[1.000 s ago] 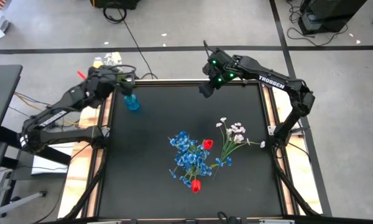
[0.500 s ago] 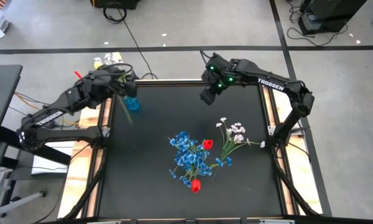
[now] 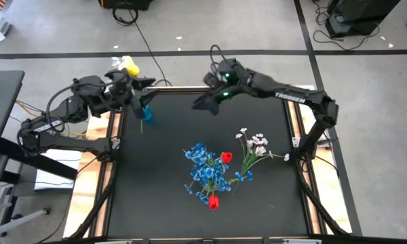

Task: Sort flowers into vase by color
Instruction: Put the yellow flower into the blue vase

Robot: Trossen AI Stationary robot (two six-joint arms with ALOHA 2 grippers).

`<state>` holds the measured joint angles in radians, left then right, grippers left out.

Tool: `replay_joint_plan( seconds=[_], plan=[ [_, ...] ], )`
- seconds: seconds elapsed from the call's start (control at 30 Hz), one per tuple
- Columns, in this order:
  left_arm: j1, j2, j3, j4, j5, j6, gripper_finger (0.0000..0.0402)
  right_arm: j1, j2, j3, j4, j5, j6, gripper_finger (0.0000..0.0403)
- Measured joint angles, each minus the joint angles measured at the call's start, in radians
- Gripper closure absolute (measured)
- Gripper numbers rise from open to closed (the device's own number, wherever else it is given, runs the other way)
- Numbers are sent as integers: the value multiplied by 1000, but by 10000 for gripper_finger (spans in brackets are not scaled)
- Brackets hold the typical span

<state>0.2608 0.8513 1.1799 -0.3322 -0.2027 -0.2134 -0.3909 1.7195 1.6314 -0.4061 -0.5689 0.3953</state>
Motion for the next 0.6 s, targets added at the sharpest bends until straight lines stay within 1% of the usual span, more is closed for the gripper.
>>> replay_joint_plan(
  seconds=[0.07,0.17,0.27,0.33,0.4,0.6],
  plan=[
    [-10,19,0,78,32,30,160,25,14,0,146,-7,32,202],
    [-19,52,0,202,48,24,164,58,31,-1,333,-1,61,202],
    [-19,94,0,305,51,-20,165,74,43,1,443,51,69,202],
    [-19,121,-2,338,51,-63,166,80,47,0,454,97,66,202],
    [-19,151,-2,406,51,-111,166,84,54,0,472,144,41,202],
    [-18,210,-1,564,51,-260,166,82,66,0,520,171,25,202]
  ],
)
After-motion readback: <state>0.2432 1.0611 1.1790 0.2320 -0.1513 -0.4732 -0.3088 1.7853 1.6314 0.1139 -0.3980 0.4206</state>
